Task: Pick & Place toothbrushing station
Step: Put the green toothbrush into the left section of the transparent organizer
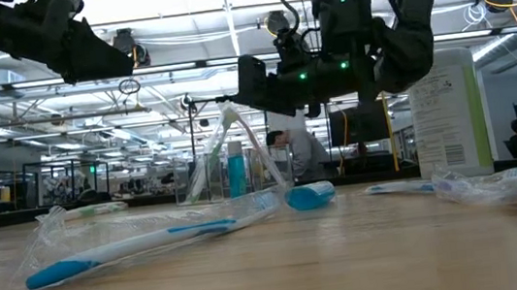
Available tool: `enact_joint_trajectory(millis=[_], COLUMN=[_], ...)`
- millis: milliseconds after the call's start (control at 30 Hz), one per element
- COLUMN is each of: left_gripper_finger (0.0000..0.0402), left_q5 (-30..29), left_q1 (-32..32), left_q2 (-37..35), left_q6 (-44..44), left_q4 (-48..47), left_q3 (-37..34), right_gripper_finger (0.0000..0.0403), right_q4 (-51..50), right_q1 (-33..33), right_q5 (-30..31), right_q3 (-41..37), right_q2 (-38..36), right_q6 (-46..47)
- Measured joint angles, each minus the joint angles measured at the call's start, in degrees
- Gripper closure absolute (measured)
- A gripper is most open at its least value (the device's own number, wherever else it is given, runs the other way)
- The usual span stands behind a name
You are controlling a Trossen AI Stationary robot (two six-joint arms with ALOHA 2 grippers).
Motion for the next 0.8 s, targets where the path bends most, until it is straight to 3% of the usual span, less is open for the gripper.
enact_joint_trajectory(millis=[167, 367, 533, 667, 800], left_gripper_finger=[0.0206, 0.0206, 0.0206, 0.0206, 0.0206], left_q5=[0.69, 0.64, -9.46, -17.94, -16.42], left_q1=[-0.03, -0.07, 0.08, 3.16, 9.85], left_q2=[0.0, -0.02, 0.08, 2.4, 6.94], left_q6=[-4.24, -12.85, -23.31, -29.46, -33.4], left_q4=[-2.44, -6.32, -11.79, -16.66, -17.12], left_q3=[0.0, 0.0, 0.0, 0.0, 0.0], right_gripper_finger=[0.0211, 0.0217, 0.0223, 0.0226, 0.0227], right_q4=[-7.32, -31.72, -49.01, -53.78, -53.7], right_q1=[0.93, 3.5, 5.7, 7.05, 7.56], right_q5=[-0.13, -0.44, -1.82, -1.76, -1.74], right_q3=[-0.74, -0.86, -0.86, -0.88, -0.88], right_q2=[-7.17, -19.39, -28.1, -31.63, -32.26], right_q6=[-4.36, -5.8, -2.85, -1.44, -1.79])
